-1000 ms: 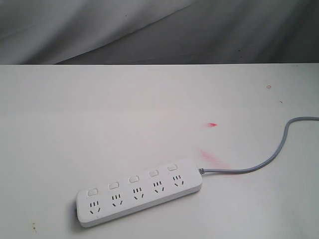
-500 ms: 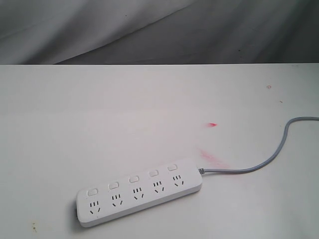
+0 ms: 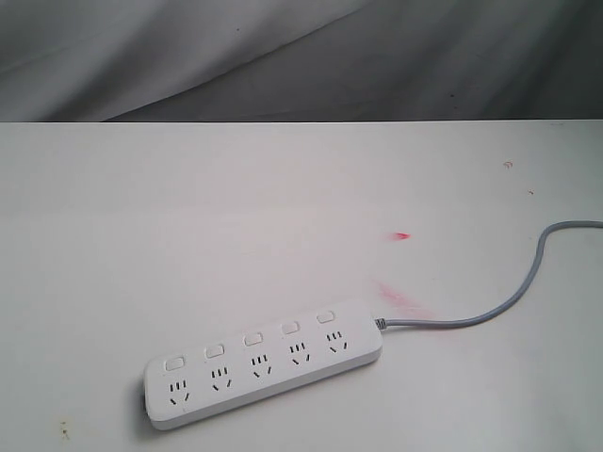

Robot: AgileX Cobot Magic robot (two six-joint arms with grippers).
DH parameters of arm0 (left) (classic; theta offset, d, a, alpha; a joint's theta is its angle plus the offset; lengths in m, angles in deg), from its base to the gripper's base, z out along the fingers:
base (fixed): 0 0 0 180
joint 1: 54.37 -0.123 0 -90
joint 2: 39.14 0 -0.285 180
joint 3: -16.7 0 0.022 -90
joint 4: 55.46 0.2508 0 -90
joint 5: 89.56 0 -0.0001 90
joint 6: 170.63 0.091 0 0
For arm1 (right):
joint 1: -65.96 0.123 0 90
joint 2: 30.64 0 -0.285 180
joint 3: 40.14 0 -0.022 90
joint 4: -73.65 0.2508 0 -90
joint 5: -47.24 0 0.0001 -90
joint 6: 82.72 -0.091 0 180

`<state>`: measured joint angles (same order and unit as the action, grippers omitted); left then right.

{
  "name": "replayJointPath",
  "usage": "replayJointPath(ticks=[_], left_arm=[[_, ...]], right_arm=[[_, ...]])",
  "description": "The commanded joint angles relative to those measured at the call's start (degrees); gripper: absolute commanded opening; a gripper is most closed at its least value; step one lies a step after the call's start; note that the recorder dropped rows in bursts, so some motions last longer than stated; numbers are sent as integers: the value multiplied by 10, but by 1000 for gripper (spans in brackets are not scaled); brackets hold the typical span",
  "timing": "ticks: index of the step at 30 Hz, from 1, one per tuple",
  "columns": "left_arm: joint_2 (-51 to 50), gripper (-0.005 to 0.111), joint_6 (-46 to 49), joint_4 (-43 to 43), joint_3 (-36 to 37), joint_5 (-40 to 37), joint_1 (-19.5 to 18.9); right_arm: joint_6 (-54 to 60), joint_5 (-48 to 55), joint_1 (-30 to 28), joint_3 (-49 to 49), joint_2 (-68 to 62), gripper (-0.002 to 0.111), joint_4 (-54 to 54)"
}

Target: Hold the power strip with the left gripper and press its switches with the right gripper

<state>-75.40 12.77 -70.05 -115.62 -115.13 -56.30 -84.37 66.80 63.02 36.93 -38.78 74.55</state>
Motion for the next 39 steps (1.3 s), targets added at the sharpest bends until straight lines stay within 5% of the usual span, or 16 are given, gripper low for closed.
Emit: replayJointPath(ticks=[1, 19, 39], left_arm=[[63, 0, 14, 2, 66, 24, 2], [270, 0, 15, 2, 257, 92, 2], [285, 0, 16, 67, 295, 66, 2]], right_arm=[[-2, 0, -5, 1, 3, 0, 2], [-2, 0, -5, 1, 3, 0, 2], [-2, 0, -5, 1, 3, 0, 2]])
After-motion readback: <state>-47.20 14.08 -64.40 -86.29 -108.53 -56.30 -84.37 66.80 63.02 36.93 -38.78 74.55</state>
